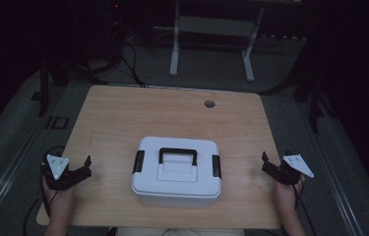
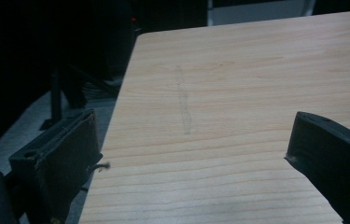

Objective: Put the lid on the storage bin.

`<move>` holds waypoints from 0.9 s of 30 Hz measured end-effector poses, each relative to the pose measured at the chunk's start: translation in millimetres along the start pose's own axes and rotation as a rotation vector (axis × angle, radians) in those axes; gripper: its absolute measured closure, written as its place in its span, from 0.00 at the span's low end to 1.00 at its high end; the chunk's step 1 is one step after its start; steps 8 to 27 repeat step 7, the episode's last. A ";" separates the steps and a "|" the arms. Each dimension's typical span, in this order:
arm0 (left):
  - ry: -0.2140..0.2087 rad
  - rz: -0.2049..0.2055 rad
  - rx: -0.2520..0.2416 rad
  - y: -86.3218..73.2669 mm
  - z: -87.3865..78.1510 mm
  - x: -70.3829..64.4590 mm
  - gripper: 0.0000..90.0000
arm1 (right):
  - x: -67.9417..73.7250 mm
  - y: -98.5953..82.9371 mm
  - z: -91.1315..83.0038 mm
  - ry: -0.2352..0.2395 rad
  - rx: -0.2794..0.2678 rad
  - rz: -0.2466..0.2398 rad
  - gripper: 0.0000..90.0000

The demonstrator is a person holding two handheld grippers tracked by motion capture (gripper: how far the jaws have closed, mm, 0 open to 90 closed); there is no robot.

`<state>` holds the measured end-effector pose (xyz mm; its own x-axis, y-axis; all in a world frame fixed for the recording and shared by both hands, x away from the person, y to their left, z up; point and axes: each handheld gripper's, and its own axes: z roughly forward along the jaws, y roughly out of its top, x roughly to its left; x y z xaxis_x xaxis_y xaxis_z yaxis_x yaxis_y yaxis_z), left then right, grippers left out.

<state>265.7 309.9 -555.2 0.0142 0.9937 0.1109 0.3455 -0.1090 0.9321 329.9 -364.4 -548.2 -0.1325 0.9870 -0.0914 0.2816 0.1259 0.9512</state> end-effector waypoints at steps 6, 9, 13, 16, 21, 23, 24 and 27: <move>0.008 0.016 0.002 -0.5 0.6 -3.2 0.03 | 1.1 -0.4 1.7 -0.008 0.013 -0.010 0.14; 0.009 0.016 0.003 -0.5 0.7 -3.3 0.03 | 1.4 -0.4 2.0 -0.003 0.016 -0.013 0.14; 0.009 0.016 0.003 -0.5 0.7 -3.3 0.03 | 1.4 -0.4 2.0 -0.003 0.016 -0.013 0.14; 0.009 0.016 0.003 -0.5 0.7 -3.3 0.03 | 1.4 -0.4 2.0 -0.003 0.016 -0.013 0.14; 0.009 0.016 0.003 -0.5 0.7 -3.3 0.03 | 1.4 -0.4 2.0 -0.003 0.016 -0.013 0.14; 0.009 0.016 0.003 -0.5 0.7 -3.3 0.03 | 1.4 -0.4 2.0 -0.003 0.016 -0.013 0.14; 0.009 0.016 0.003 -0.5 0.7 -3.3 0.03 | 1.4 -0.4 2.0 -0.003 0.016 -0.013 0.14; 0.009 0.016 0.003 -0.5 0.7 -3.3 0.03 | 1.4 -0.4 2.0 -0.003 0.016 -0.013 0.14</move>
